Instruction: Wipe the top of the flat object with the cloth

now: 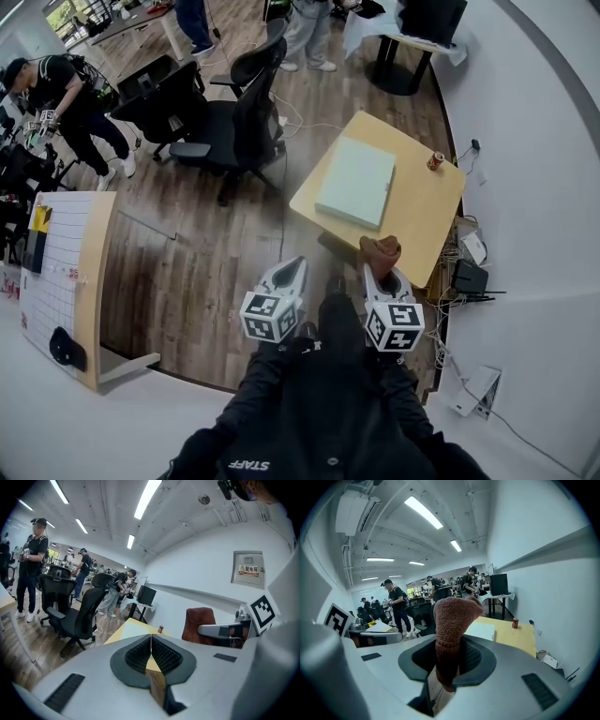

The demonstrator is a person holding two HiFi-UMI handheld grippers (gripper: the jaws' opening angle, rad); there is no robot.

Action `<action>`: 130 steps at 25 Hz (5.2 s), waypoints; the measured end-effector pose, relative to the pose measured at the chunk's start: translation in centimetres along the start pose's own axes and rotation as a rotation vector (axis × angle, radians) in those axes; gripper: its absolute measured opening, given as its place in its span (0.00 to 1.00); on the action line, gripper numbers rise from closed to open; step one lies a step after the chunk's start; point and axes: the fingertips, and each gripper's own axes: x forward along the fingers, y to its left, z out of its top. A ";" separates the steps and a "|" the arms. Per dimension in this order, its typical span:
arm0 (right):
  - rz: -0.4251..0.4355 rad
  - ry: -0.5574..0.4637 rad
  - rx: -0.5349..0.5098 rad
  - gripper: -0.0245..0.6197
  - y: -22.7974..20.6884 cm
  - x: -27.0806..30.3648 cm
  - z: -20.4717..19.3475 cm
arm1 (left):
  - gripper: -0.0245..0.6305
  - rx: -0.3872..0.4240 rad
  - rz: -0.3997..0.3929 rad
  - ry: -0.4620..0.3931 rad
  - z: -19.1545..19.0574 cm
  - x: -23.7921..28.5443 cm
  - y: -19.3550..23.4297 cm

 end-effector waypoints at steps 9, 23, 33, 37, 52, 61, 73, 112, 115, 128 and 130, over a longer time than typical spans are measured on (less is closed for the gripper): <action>0.051 -0.003 0.003 0.20 -2.6 8.1 3.7 | 0.09 0.001 0.049 -0.006 4.1 6.5 4.0; 0.055 0.047 0.070 0.20 -12.9 18.8 9.0 | 0.09 0.041 -0.005 0.088 10.1 23.8 4.3; 0.050 0.129 0.157 0.20 -18.9 23.0 7.6 | 0.09 0.096 -0.015 0.200 9.4 30.9 3.6; 0.037 0.151 0.184 0.20 -20.6 24.3 7.0 | 0.09 0.089 0.004 0.232 9.0 32.7 4.5; 0.013 0.330 0.233 0.20 -21.9 32.9 4.3 | 0.09 0.032 -0.001 0.429 3.7 40.8 12.2; 0.029 0.436 0.313 0.20 -22.6 42.2 2.3 | 0.09 -0.011 0.002 0.558 -0.6 45.4 18.4; 0.141 0.458 0.395 0.20 -22.2 54.2 2.0 | 0.18 -0.051 -0.059 0.669 -4.6 48.2 20.8; -0.032 0.504 0.504 0.21 -32.5 52.3 -5.1 | 0.20 -0.068 -0.093 0.799 -6.6 48.2 21.0; -0.060 0.494 0.517 0.22 -34.0 51.1 -5.5 | 0.20 -0.064 -0.092 0.796 -6.7 48.2 21.0; -0.162 0.484 0.487 0.21 -38.4 46.7 -5.7 | 0.20 -0.049 -0.086 0.799 -6.6 48.2 20.9; -0.142 0.465 0.486 0.21 -38.0 46.3 -4.9 | 0.20 -0.054 -0.088 0.797 -6.6 48.2 20.9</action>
